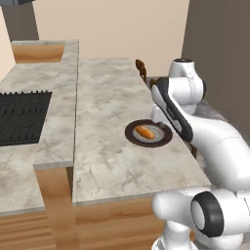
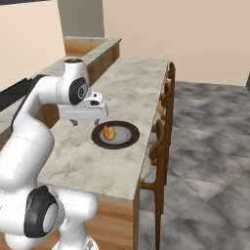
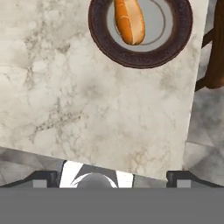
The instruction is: Move the hot dog bun to the plate on the dining table and place the condiment next to that plate. Then navigate to the fridge and take the sausage and place it on the plate as well.
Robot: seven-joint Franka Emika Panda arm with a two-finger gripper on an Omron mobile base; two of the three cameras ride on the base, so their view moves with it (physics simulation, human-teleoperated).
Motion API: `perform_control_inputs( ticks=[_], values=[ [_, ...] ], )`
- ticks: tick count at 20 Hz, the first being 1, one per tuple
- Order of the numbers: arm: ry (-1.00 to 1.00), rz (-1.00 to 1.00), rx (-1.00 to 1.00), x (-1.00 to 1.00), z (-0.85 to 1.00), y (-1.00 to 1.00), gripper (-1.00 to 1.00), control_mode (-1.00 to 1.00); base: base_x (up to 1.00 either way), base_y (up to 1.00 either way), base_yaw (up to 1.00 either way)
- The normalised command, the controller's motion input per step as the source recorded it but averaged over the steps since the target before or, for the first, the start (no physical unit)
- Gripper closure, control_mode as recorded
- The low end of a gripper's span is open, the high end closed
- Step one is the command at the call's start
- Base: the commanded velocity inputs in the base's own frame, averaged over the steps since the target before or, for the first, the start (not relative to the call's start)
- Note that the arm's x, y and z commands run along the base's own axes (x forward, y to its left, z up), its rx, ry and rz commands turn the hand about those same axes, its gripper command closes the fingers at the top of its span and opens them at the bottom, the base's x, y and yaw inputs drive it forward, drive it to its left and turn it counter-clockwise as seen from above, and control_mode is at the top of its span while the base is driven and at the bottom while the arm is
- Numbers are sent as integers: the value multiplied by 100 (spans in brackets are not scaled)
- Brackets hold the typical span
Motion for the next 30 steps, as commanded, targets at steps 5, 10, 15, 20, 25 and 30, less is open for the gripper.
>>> perform_control_inputs(
  ticks=[5, 10, 15, 20, 25, 30],
  values=[
    [7, 0, 4, -90, 3, 5, -100, -100, 0, 0, 0],
    [0, 0, 0, -28, 0, 8, -100, 100, -57, 25, 2],
    [0, 0, 0, 0, 0, 0, -100, 100, -96, 99, 50],
    [0, 0, 0, 0, 0, 0, -100, 100, -56, 100, 40],
    [0, 0, 0, 0, 0, 0, -100, 100, -5, 100, 43],
    [0, 0, 0, 0, 0, 0, -100, 100, 53, 100, 16]
  ],
)
